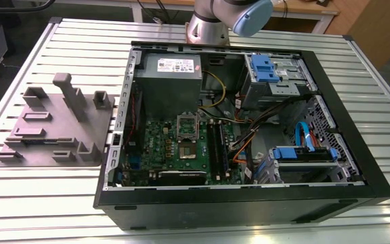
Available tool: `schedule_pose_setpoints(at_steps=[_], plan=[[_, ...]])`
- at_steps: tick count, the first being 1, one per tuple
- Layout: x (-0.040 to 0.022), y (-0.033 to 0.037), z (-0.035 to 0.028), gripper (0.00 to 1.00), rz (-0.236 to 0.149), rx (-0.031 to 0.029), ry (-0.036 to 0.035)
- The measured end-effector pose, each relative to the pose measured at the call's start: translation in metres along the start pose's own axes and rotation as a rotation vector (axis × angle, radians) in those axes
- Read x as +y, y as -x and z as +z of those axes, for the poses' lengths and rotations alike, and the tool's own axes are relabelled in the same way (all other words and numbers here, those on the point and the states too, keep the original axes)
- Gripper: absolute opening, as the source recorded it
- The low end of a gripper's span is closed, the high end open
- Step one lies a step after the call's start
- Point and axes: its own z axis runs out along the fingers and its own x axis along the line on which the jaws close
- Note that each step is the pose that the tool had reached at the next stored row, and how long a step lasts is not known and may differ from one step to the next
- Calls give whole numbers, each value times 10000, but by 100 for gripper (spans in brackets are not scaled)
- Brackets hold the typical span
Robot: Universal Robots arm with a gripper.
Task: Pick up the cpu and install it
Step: 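Pick up the cpu and move it towards the insertion slot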
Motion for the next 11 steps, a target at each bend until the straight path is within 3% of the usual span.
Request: schedule_pose_setpoints(at_steps=[7, 11], plan=[[1, 12, -2, 47, -1, 1, -1], [3, 52, -3, 47, 0, 1, -1]])
